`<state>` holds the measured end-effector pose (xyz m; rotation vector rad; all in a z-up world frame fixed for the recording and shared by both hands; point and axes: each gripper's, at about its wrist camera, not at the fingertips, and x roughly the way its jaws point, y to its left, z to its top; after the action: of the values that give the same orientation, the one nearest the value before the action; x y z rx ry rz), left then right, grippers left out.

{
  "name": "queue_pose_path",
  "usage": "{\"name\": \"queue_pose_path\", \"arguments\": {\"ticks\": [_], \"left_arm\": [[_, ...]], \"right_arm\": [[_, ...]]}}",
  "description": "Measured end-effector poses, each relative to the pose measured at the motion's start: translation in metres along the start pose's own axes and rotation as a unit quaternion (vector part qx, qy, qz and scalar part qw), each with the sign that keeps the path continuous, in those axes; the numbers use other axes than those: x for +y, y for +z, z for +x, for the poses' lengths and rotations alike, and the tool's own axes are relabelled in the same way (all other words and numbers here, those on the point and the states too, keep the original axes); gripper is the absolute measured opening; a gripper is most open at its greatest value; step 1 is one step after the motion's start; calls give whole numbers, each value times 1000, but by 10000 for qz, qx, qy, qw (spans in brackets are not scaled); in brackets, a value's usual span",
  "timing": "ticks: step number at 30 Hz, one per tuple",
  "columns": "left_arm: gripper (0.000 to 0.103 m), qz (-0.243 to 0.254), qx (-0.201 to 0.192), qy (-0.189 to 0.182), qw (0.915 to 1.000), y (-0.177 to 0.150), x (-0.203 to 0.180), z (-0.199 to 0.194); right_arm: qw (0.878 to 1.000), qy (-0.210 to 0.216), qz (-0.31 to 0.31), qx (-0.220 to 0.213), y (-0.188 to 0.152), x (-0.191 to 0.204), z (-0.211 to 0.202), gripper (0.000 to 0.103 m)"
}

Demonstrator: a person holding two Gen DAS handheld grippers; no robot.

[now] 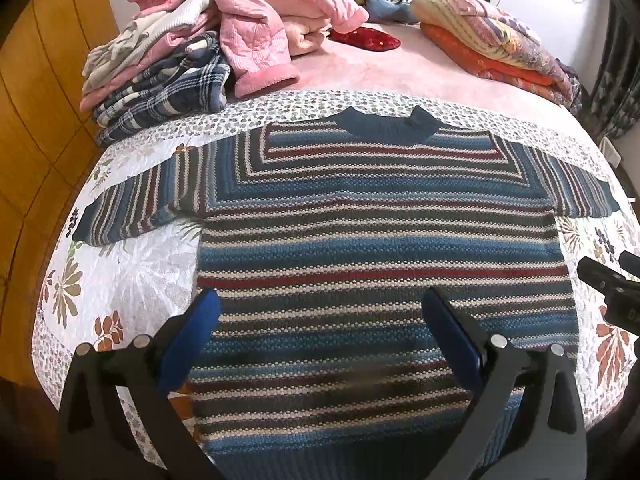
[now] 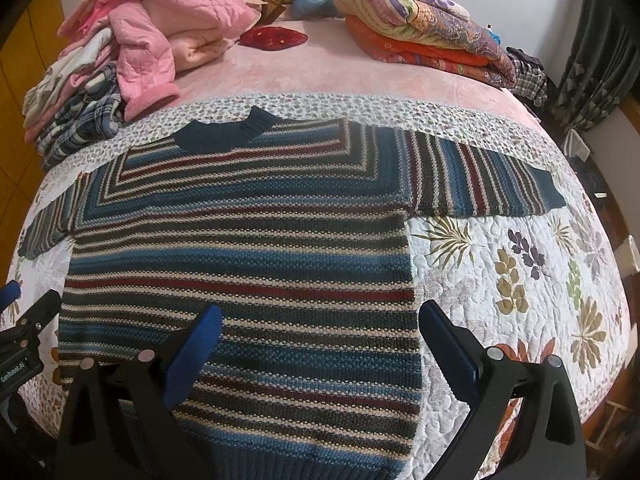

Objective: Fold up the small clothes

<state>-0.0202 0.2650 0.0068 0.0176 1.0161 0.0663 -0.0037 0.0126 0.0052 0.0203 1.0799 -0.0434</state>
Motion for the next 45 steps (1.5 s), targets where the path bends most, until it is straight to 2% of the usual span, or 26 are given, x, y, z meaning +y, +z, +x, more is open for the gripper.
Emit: {"name": "queue_pose_path", "arguments": {"ticks": [28,31,37,43,45], "left_arm": [[100,-3,18,6,10000,0,0,2],[100,4,27,-52,10000,0,0,6],[100,79,177,-27,9998,5,-8,23],[100,-25,168,62,9998,21,-17,35],[100,-85,129,71,9999,32,-26,43]], "right_arm": [[9999,109,-28,-67,7,-4,-1,99],[9999,32,137,-91,28,-26,3,99],[9942,-30,1075,6,80,-111,19,99],[9842,-380,1715,220,118,-208,64,99],[9802,-333,1913,381,121,-237,83,99]]}}
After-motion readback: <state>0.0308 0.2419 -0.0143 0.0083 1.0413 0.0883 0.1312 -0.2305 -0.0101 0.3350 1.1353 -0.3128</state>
